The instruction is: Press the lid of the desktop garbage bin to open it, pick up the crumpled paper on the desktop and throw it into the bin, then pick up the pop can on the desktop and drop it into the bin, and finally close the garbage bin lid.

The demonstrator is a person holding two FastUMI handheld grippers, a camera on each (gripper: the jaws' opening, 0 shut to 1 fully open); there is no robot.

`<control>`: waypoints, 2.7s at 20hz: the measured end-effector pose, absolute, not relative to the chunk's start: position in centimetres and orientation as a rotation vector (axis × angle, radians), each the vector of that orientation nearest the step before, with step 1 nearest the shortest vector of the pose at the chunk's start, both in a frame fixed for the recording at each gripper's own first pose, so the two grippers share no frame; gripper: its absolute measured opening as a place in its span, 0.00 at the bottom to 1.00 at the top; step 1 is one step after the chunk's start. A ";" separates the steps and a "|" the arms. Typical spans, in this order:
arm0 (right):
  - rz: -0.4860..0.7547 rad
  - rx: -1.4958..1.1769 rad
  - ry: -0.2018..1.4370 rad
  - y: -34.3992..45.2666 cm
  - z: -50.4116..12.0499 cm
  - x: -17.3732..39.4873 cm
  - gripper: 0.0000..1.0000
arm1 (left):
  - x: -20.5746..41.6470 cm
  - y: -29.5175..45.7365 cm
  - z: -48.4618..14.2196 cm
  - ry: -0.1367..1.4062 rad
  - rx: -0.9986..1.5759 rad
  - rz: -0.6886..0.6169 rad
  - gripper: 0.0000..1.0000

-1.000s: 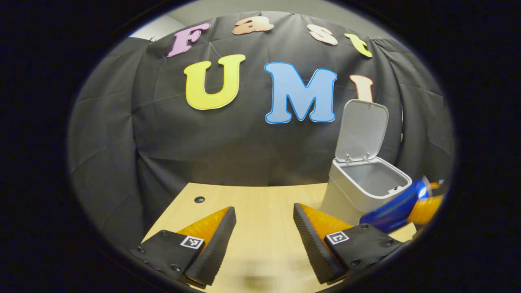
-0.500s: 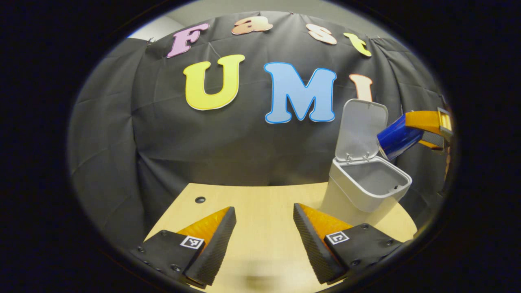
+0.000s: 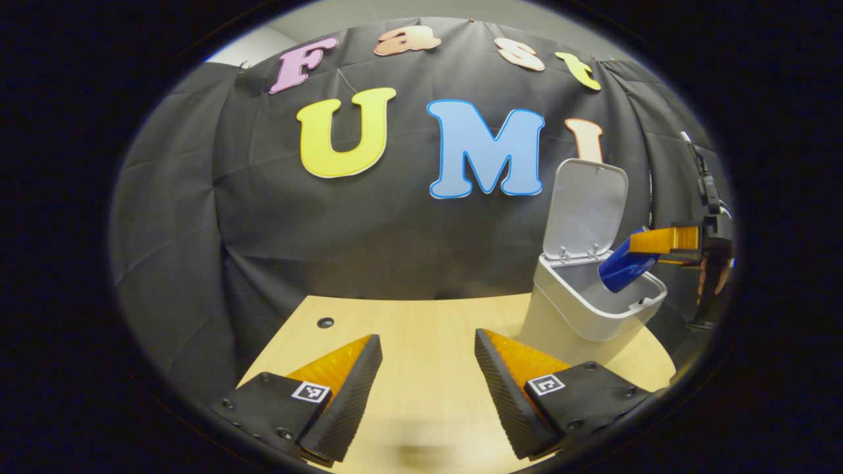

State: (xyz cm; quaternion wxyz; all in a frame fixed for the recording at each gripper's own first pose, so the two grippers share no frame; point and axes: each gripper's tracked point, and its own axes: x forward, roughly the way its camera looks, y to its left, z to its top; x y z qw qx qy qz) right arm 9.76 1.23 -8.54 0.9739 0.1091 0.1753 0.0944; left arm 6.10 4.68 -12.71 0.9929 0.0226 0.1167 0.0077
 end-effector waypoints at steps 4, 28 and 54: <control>0.134 0.197 0.457 0.6 -11.2 10.7 0.82 | 6.1 4.8 -12.7 0.237 0.043 0.018 0.90; 0.107 0.143 0.566 1.2 -12.3 12.0 0.88 | 6.3 5.0 -13.3 0.246 0.024 0.022 0.93; 0.156 0.127 0.142 3.8 8.3 13.5 0.88 | 6.2 5.7 -12.3 0.249 -0.022 0.035 0.93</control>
